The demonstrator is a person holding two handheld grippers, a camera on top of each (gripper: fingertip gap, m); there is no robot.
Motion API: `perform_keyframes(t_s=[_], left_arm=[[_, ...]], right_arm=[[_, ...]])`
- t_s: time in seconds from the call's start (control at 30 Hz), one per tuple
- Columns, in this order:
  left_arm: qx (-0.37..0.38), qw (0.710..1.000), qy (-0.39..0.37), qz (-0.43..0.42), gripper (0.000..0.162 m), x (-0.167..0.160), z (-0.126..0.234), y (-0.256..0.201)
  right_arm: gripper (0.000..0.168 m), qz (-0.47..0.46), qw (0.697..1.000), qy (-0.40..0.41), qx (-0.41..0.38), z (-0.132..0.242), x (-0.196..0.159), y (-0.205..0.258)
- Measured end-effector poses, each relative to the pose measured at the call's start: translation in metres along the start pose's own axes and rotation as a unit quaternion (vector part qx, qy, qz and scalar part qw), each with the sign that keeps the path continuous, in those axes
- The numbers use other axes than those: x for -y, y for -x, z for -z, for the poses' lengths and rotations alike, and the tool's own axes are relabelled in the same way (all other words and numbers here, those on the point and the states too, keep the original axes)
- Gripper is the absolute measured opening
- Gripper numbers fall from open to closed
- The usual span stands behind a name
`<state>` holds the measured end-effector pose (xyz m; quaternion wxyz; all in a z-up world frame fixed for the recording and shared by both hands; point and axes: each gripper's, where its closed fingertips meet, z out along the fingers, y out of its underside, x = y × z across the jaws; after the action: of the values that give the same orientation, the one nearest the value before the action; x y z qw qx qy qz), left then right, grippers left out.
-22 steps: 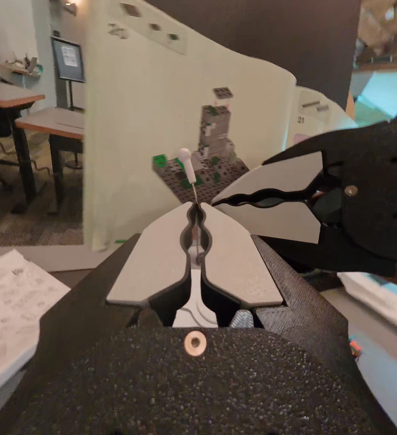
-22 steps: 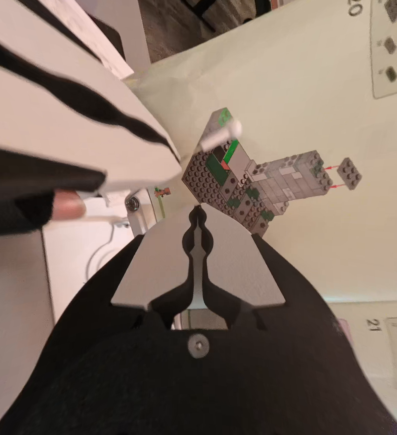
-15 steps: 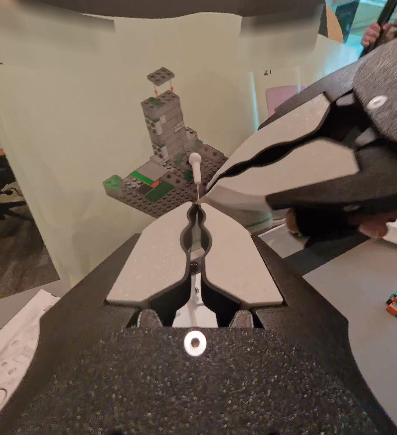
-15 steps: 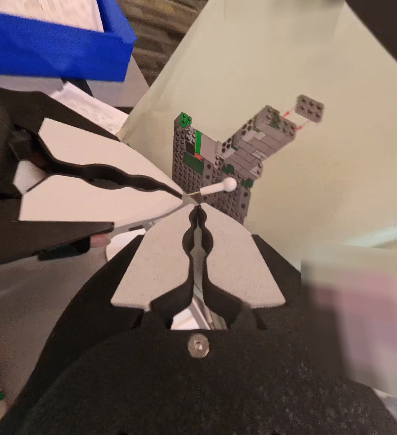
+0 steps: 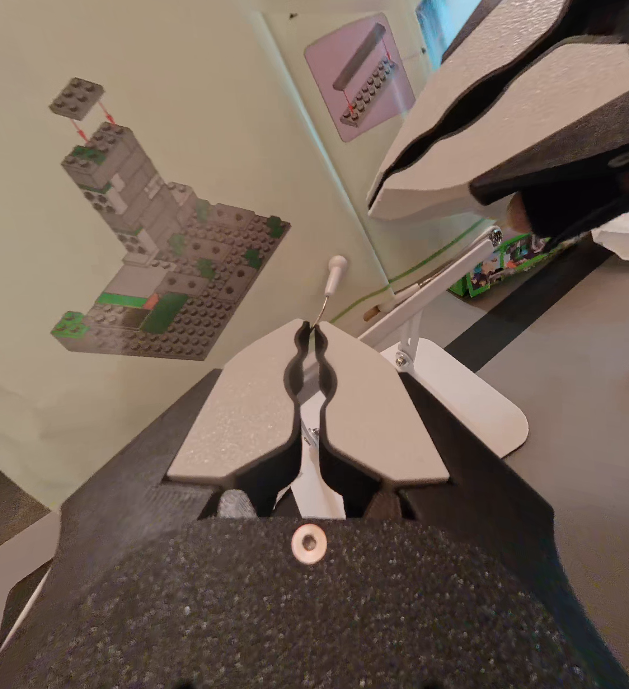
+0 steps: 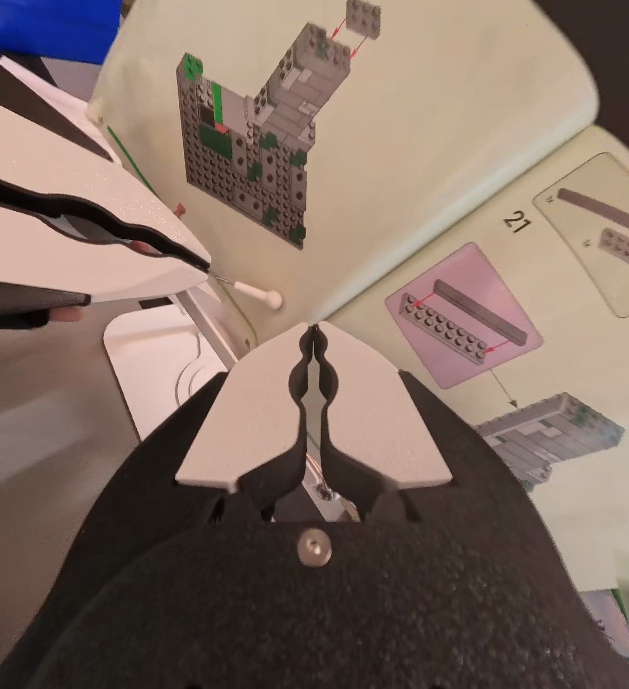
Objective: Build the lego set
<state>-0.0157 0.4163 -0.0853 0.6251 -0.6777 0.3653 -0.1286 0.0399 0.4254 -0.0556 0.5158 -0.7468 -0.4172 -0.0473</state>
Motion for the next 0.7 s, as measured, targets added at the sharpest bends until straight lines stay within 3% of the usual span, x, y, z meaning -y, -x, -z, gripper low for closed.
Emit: perform_keyframes(t_s=[0.03,0.43,0.7], left_arm=[[0.0,1.0,0.002,-0.004,0.002,-0.001,0.0,-0.001],[0.038,0.999,0.006,-0.004,0.004,0.007,0.023,0.006],[0.049,0.998,-0.002,0.048,0.0,0.009,0.078,0.004]], right_arm=[[0.0,0.004,1.0,0.002,0.001,-0.003,-0.002,0.002],[0.0,0.03,0.999,0.009,-0.033,-0.015,-0.002,0.004],[0.0,-0.066,0.988,-0.136,-0.027,0.054,0.022,0.035]])
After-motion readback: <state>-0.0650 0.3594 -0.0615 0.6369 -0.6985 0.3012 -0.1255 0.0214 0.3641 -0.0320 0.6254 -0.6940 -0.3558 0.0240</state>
